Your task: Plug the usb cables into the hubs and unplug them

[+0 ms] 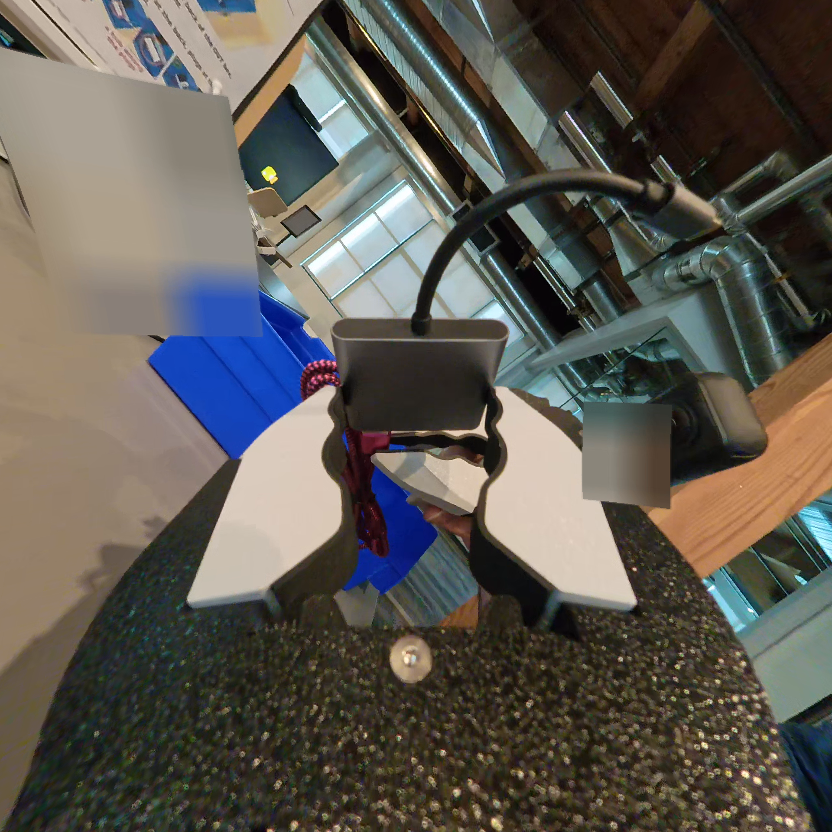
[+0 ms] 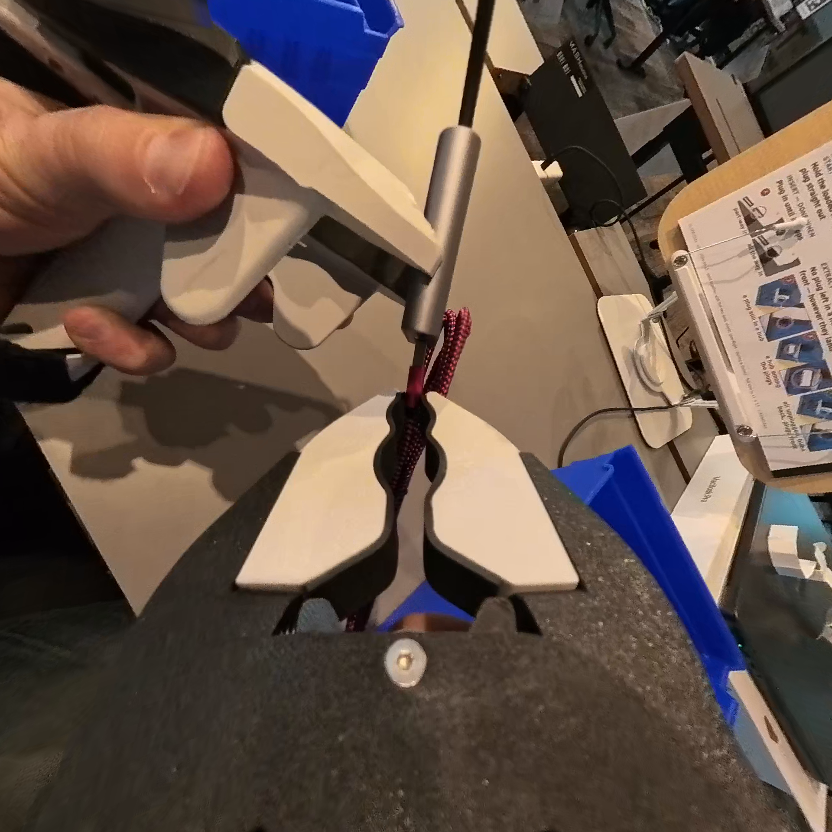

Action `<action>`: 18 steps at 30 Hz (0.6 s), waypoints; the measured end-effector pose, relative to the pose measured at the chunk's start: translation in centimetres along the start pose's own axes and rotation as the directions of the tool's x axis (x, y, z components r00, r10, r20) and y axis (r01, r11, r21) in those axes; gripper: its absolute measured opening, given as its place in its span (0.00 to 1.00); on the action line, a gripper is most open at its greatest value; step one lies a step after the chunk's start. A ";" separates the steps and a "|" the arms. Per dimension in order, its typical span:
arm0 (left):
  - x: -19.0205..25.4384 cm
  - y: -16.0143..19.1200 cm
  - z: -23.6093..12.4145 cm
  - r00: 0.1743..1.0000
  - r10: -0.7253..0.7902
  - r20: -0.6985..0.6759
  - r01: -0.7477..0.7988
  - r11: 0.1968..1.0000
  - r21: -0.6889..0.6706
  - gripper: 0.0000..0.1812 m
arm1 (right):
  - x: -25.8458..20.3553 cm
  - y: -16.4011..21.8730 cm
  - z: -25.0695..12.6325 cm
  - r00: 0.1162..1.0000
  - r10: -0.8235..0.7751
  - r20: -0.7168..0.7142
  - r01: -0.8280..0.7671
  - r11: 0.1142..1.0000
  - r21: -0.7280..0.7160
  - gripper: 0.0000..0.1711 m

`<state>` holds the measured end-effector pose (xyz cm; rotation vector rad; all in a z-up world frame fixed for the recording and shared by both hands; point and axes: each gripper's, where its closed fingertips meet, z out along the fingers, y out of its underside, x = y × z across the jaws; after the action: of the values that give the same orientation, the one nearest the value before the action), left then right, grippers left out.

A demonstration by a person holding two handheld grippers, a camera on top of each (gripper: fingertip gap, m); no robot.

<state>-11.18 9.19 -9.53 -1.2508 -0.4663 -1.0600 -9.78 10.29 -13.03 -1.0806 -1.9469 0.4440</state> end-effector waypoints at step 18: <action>0.4 0.0 0.1 0.999 -0.026 -0.048 0.025 1.000 -0.010 0.33 | -0.3 -0.2 -0.5 0.999 -0.009 0.032 0.008 0.999 0.037 0.03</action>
<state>-10.94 9.07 -9.18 -1.2282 -0.4422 -1.1127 -9.38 9.92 -12.72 -1.0473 -1.9637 0.4931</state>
